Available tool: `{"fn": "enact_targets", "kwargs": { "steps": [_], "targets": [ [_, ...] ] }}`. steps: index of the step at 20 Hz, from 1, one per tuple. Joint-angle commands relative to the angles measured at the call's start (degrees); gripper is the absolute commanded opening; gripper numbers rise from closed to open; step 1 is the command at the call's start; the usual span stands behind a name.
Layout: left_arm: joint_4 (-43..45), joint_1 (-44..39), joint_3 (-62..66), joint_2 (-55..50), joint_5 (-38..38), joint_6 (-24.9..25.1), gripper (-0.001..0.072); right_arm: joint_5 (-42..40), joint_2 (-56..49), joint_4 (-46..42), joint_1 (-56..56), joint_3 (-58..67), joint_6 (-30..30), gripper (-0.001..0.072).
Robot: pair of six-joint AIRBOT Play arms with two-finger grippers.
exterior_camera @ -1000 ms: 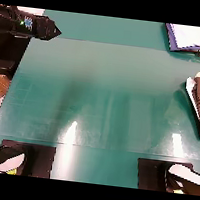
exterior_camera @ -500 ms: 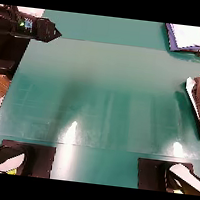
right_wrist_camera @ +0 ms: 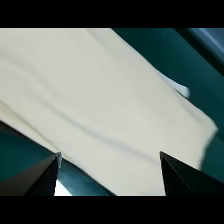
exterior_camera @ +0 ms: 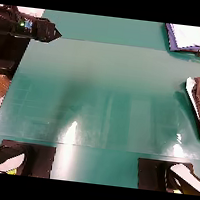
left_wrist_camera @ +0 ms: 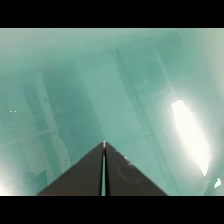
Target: Fold the shirts.
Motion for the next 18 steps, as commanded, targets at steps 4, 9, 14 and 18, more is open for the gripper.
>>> {"fn": "enact_targets", "kwargs": {
  "steps": [4,9,14,18],
  "targets": [
    [2.8,0.0,0.0,0.0,0.2,0.0,0.0025,-1.5,-0.1,22.7,19.9,2.0,0.4,0.0665],
    [1.7,0.0,0.0,0.0,2.6,-0.1,0.0025,-5.2,-1.2,18.9,40.4,2.0,0.4,0.0243],
    [1.7,0.0,0.0,0.0,4.4,-0.1,0.0025,-5.6,-1.2,12.8,51.6,2.0,0.1,0.0017],
    [1.7,0.0,0.0,0.0,5.6,-0.1,0.0025,-5.7,-1.2,12.3,53.7,2.0,0.1,0.0016]
  ]
}}
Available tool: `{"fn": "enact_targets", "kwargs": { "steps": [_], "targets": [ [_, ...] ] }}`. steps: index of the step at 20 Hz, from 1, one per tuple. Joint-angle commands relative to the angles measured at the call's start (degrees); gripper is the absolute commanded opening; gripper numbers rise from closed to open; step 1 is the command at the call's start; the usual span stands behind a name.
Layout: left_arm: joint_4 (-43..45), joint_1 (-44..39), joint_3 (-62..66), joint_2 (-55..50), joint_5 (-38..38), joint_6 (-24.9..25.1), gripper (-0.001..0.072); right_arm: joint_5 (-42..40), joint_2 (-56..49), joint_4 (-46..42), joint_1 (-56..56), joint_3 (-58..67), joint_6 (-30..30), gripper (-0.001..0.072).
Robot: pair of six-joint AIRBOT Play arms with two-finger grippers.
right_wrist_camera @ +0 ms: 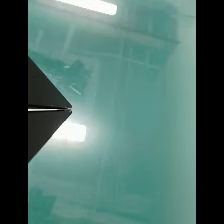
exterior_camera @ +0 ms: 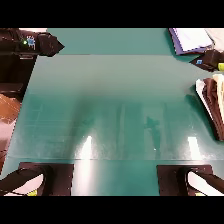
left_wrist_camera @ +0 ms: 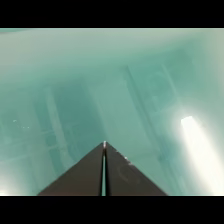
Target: Fold the shirts.
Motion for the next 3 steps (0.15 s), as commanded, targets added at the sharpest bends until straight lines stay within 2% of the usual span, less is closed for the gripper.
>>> {"fn": "enact_targets", "kwargs": {
  "steps": [1,3],
  "targets": [
    [0.0,0.0,0.0,0.0,1.1,0.0,0.0025,-0.1,0.0,-1.1,2.7,0.0,0.0,0.0016],
    [0.0,0.0,0.0,0.0,1.2,0.0,0.0025,0.1,0.0,-1.1,2.7,0.0,0.0,0.0017]
  ]
}}
